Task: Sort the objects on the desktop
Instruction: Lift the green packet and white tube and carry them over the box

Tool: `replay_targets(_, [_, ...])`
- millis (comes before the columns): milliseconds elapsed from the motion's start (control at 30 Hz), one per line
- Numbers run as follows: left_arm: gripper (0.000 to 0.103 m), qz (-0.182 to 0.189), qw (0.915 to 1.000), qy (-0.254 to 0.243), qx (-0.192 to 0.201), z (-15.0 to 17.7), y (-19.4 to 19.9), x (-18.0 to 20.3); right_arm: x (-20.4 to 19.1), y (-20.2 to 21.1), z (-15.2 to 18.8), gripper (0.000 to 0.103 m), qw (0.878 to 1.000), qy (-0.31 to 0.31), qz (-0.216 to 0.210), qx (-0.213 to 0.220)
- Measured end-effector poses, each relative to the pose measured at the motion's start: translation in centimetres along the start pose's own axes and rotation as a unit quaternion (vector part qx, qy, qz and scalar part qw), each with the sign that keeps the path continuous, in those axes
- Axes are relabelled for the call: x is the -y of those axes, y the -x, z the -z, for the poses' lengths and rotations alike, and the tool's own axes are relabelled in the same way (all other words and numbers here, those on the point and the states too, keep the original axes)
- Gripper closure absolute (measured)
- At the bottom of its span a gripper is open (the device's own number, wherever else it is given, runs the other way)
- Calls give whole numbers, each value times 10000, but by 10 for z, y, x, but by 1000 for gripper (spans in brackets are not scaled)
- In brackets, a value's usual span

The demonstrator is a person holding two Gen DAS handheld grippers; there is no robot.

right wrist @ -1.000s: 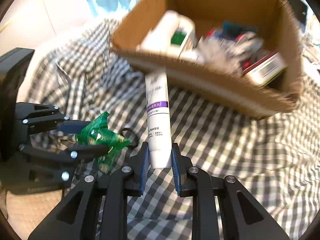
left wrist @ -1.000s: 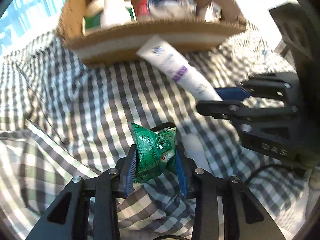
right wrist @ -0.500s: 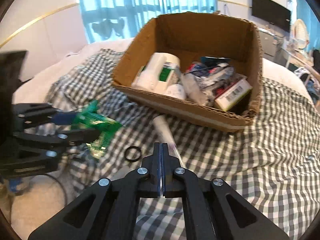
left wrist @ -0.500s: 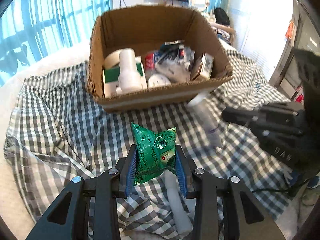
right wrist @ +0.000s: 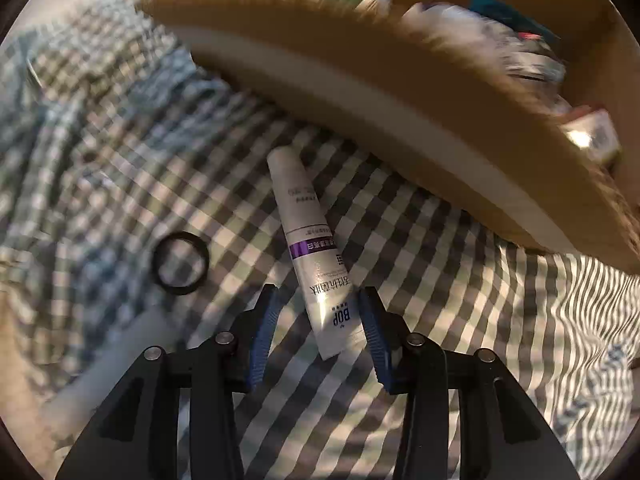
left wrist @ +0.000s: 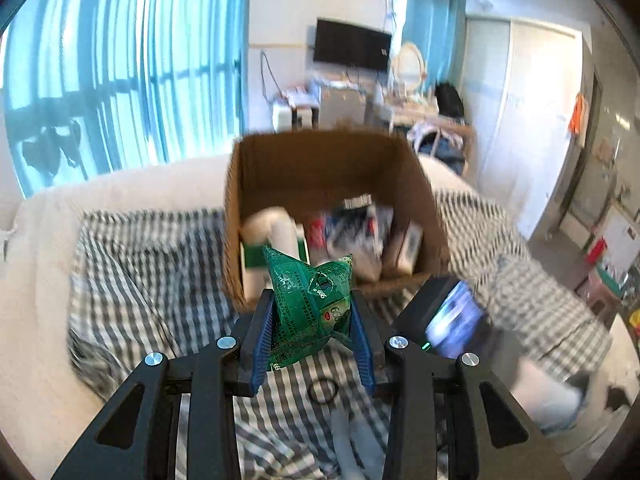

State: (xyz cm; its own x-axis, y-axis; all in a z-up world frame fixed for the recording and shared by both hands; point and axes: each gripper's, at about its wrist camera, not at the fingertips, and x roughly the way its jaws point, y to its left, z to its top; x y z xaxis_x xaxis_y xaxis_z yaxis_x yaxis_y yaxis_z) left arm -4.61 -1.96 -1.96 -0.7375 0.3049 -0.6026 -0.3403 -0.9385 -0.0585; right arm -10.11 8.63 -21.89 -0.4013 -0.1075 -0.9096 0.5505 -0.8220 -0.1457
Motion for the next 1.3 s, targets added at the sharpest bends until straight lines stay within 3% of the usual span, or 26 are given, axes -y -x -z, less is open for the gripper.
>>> replay_targets(33, [67, 11, 9999, 39, 108, -8, 5, -2, 1, 2, 0, 95, 10000, -43, -10, 39])
replay_targets(100, [67, 38, 9996, 98, 270, -19, 13, -4, 7, 8, 2, 97, 9995, -214, -174, 123])
replay_targets(267, [67, 10, 9977, 121, 674, -48, 29, -6, 11, 35, 12, 97, 9962, -442, -562, 487])
replay_targets(433, [67, 0, 9950, 137, 986, -67, 44, -8, 6, 87, 29, 97, 9890, -474, -914, 1064])
replay_targets(633, [67, 34, 9919, 252, 1245, -77, 57, -17, 10, 131, 35, 98, 9803, -601, -941, 1628])
replay_targets(833, [67, 99, 9895, 323, 1406, -90, 62, -19, 46, 185, 16, 98, 9647, -918, -864, 2313])
replay_targets(1067, [67, 29, 9857, 32, 1685, -125, 53, -6, 99, 253, -21, 97, 9426, -1261, -613, 3031])
replay_targets(1200, [67, -26, 9835, -121, 1802, -142, 38, -2, 119, 258, -38, 97, 9335, -1417, -663, 3228])
replay_targets(1300, [67, -21, 9832, -166, 1819, -145, 20, -4, 131, 237, -47, 97, 9300, -1575, -819, 3218])
